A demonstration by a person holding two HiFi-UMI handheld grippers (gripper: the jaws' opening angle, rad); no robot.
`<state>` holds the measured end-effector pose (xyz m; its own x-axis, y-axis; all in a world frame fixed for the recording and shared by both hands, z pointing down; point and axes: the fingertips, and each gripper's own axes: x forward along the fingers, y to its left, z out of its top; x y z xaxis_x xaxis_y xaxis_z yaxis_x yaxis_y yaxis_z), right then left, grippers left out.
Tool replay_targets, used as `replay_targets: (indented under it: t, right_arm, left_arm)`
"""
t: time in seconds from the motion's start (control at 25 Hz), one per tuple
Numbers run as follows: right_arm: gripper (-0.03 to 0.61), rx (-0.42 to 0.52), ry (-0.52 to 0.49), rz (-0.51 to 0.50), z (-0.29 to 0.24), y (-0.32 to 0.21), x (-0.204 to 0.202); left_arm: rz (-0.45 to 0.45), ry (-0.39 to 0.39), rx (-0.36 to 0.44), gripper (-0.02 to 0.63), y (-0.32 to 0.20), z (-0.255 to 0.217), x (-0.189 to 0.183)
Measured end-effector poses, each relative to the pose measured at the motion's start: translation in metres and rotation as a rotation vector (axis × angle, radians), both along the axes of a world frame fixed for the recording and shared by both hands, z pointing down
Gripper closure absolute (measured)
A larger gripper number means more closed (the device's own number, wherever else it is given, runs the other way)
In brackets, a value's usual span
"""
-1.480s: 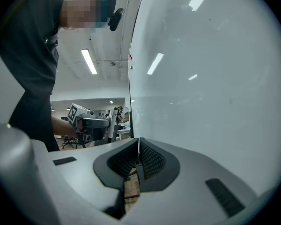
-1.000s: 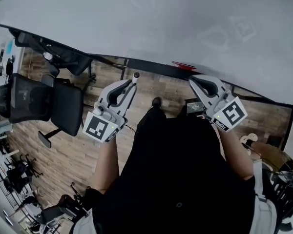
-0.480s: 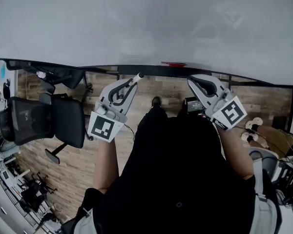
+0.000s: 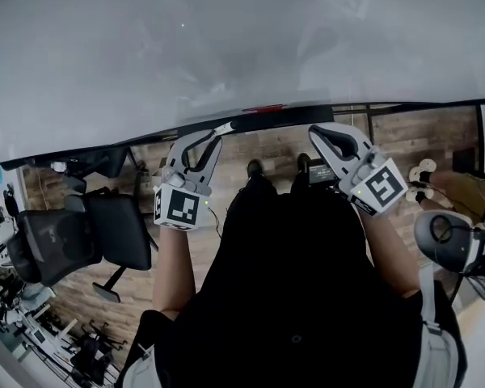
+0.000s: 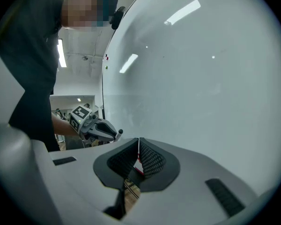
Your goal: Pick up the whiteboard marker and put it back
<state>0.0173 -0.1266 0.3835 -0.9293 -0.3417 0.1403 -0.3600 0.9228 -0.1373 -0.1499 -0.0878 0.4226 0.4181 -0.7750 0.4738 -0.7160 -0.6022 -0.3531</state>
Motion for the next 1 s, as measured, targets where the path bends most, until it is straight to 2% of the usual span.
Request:
replay_targets:
  t: [0.16,0.36,1.0]
  right_arm:
    - [0.558,0.001,0.042,0.044,0.010,0.006,0.014]
    - [0.558,-0.007,0.061,0.085,0.011,0.013,0.020]
    - [0.558,-0.010,0.092,0.144,0.012,0.028,0.041]
  left_arm:
    - [0.054,-0.057,-0.034,0.552,-0.005,0.026,0.000]
    - [0.113,-0.165,-0.074,0.552,-0.008,0.056,0.001]
    - [0.145,-0.325,-0.218,0.552,-0.013,0.131,0.004]
